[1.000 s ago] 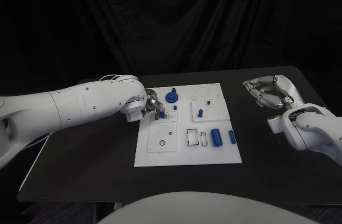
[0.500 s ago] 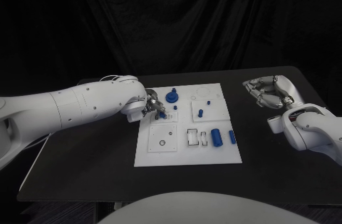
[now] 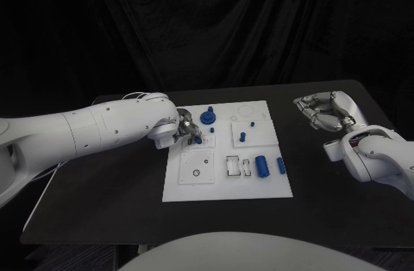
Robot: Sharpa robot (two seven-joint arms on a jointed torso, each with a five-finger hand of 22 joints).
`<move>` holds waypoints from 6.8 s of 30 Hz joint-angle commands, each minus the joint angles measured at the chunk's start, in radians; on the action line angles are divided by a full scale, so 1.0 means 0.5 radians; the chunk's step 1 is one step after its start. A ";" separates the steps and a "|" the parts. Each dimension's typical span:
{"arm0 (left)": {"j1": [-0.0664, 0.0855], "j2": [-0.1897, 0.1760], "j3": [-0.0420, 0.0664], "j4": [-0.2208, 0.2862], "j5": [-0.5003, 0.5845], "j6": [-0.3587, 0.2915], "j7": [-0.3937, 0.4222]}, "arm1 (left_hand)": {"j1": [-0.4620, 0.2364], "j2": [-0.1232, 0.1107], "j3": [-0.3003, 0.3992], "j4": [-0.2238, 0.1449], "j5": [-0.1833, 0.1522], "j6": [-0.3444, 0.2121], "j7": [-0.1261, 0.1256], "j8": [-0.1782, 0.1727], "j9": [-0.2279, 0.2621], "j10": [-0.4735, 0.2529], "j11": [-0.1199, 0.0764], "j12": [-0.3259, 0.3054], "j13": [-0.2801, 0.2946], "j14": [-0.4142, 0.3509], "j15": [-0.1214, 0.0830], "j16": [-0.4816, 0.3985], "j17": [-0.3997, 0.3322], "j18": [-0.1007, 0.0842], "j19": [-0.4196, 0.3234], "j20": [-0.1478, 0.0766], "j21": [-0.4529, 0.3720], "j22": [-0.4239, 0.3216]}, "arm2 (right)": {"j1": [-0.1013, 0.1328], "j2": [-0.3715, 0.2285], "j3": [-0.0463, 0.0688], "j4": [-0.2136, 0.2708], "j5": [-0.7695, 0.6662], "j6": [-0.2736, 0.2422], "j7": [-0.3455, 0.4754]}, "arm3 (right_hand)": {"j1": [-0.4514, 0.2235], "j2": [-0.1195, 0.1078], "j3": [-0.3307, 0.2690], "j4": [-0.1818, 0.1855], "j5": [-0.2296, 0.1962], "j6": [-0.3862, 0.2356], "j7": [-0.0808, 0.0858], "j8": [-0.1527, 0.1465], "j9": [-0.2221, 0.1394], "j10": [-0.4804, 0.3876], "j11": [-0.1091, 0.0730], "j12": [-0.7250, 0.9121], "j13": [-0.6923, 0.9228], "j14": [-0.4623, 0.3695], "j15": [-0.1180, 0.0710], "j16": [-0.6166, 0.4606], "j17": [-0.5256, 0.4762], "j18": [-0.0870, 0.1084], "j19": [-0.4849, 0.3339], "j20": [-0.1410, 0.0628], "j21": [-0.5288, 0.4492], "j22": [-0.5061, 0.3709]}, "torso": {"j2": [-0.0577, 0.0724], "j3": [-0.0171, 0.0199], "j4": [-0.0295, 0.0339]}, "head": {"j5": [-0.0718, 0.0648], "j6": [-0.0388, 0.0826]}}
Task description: Assemble the parts on the task board
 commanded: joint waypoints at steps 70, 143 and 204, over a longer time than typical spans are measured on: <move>-0.022 -0.098 -0.005 0.089 -0.068 -0.230 0.242 | -0.103 0.124 -1.002 0.498 -0.546 0.006 -0.040 0.151 0.526 0.211 -0.031 0.006 0.527 0.204 -0.030 0.005 0.527 0.006 0.075 -0.018 -0.041 0.100 | -0.009 -0.018 0.002 0.004 -0.016 0.021 -0.044 | 0.025 -0.008 0.010 -0.001 0.012 0.007 0.011 0.005 0.003 0.006 0.004 0.009 -0.008 0.003 0.000 -0.008 -0.009 0.012 -0.002 -0.001 -0.021 -0.004 | 0.000 -0.0009 0.001 | 0.021 0.000; 0.050 -0.008 -0.005 -0.313 -0.356 -0.043 0.251 | 0.179 0.163 -1.064 0.458 -0.426 0.031 -0.025 -0.105 0.381 0.211 -0.022 0.006 0.527 0.204 -0.027 0.005 0.527 -0.006 0.114 -0.020 -0.013 0.182 | -0.009 -0.017 0.002 0.012 -0.055 0.041 -0.065 | 0.027 -0.007 0.016 0.000 0.017 0.003 0.013 0.003 0.003 0.008 0.005 0.012 -0.013 0.001 0.001 -0.010 -0.012 0.012 -0.002 0.000 -0.025 -0.002 | 0.037 -0.0113 -0.004 | 0.037 0.000; 0.022 -0.297 -0.005 0.147 -0.045 -0.239 0.232 | 0.261 -0.074 -0.098 0.108 0.329 0.186 -0.057 -0.184 0.414 0.211 -0.054 0.006 0.527 0.204 -0.053 0.005 0.527 -0.001 0.113 -0.041 -0.069 0.220 | -0.009 -0.033 0.002 0.020 -0.065 0.039 -0.110 | 0.057 -0.007 0.041 -0.024 0.047 0.003 0.012 0.005 0.006 0.001 0.004 0.013 -0.023 -0.002 0.000 -0.013 -0.019 0.013 -0.002 -0.001 -0.032 0.002 | 0.036 -0.0136 0.000 | 0.036 0.000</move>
